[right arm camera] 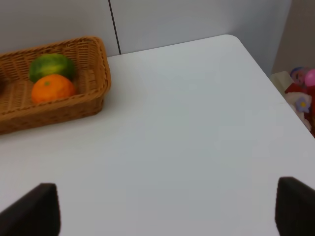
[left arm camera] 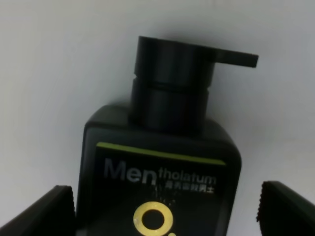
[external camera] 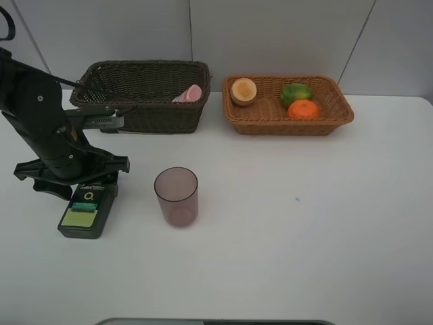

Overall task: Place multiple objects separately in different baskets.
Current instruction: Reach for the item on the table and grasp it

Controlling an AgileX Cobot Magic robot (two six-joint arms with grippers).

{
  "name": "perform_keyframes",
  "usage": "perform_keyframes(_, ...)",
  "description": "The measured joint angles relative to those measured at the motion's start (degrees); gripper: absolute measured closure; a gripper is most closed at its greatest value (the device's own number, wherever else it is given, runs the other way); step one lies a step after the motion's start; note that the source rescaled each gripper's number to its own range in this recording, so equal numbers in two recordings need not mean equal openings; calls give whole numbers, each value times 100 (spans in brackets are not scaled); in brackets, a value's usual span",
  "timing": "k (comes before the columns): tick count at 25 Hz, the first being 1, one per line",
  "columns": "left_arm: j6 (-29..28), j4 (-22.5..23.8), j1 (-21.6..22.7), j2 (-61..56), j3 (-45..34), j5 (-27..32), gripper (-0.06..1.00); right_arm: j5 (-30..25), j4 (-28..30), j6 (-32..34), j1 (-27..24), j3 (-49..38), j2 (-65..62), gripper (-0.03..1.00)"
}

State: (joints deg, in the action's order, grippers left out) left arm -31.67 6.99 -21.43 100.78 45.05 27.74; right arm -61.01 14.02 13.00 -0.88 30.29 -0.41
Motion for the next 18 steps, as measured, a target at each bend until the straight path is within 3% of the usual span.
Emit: perform_keyframes(18, 0, -24, 0, -166, 53, -25, -1, 0, 0, 0, 0, 0, 0, 5)
